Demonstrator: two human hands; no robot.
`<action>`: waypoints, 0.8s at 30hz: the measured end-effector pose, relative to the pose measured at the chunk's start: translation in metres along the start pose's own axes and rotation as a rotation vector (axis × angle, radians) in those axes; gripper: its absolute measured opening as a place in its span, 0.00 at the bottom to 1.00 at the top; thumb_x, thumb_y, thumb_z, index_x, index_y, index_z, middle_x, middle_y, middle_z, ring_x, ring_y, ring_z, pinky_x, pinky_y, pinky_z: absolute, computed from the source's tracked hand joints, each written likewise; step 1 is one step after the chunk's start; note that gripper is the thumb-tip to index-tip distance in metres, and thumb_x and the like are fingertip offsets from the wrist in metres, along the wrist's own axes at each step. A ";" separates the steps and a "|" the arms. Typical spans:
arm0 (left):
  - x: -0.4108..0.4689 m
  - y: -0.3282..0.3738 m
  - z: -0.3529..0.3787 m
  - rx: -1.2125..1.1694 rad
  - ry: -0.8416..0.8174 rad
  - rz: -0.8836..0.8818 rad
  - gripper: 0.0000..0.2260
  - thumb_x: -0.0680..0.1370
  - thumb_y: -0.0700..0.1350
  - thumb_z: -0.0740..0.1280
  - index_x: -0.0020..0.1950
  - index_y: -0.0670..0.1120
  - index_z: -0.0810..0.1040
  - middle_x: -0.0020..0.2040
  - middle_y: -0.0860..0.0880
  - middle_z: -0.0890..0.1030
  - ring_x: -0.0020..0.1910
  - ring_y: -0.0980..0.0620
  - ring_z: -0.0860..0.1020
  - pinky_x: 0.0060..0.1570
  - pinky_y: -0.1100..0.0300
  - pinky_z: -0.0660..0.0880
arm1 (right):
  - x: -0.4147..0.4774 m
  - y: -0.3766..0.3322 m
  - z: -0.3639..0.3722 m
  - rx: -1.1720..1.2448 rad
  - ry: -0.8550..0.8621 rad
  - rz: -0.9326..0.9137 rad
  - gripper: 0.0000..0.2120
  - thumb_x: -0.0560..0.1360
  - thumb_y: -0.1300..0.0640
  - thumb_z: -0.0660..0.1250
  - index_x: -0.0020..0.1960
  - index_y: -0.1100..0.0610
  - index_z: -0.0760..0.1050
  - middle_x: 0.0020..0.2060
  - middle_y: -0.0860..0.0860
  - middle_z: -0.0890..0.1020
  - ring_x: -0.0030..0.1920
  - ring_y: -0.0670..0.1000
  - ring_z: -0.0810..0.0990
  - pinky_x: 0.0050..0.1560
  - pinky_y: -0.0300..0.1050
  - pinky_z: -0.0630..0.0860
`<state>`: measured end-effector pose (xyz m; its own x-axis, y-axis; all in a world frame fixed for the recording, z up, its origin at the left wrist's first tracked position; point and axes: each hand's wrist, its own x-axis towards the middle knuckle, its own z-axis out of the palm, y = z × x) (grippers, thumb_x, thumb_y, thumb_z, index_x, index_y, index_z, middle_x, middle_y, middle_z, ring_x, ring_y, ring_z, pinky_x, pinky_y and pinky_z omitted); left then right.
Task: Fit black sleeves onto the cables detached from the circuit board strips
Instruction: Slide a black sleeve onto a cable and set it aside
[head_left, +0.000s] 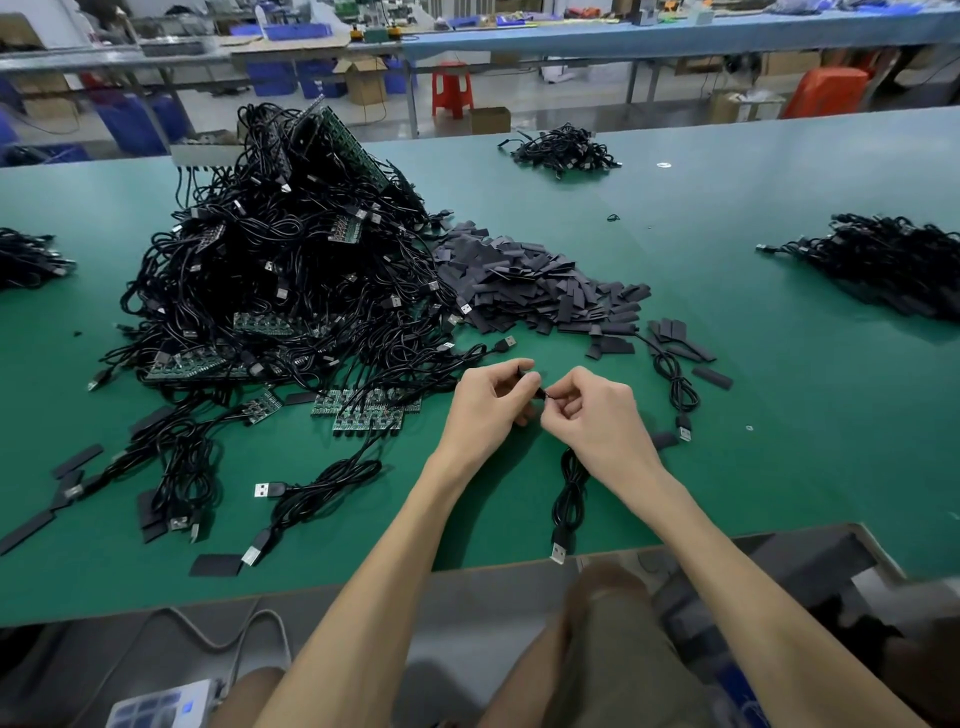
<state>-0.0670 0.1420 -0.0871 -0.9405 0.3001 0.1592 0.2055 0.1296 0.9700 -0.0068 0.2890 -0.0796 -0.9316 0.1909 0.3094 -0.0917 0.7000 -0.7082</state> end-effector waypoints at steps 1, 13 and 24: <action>0.000 0.000 0.000 -0.007 0.004 0.005 0.04 0.80 0.43 0.69 0.53 0.48 0.83 0.35 0.53 0.84 0.31 0.54 0.81 0.35 0.62 0.77 | 0.000 0.000 0.000 -0.002 0.003 0.004 0.03 0.74 0.57 0.71 0.44 0.53 0.77 0.34 0.46 0.81 0.36 0.46 0.80 0.43 0.50 0.81; 0.004 -0.001 0.000 0.034 -0.030 0.023 0.05 0.81 0.44 0.69 0.53 0.44 0.82 0.38 0.51 0.84 0.33 0.52 0.82 0.35 0.58 0.78 | 0.000 -0.002 -0.001 -0.008 -0.001 0.024 0.04 0.76 0.56 0.71 0.44 0.52 0.76 0.35 0.45 0.81 0.37 0.45 0.80 0.45 0.51 0.81; 0.002 -0.001 0.000 0.053 -0.002 0.023 0.05 0.80 0.45 0.71 0.52 0.44 0.83 0.36 0.49 0.84 0.32 0.51 0.82 0.34 0.57 0.78 | 0.000 -0.005 -0.002 -0.042 0.003 0.037 0.04 0.77 0.56 0.70 0.45 0.54 0.77 0.36 0.47 0.81 0.39 0.50 0.81 0.46 0.54 0.81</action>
<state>-0.0688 0.1424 -0.0881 -0.9349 0.3052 0.1813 0.2414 0.1720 0.9551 -0.0053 0.2870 -0.0749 -0.9331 0.2190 0.2852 -0.0425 0.7205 -0.6922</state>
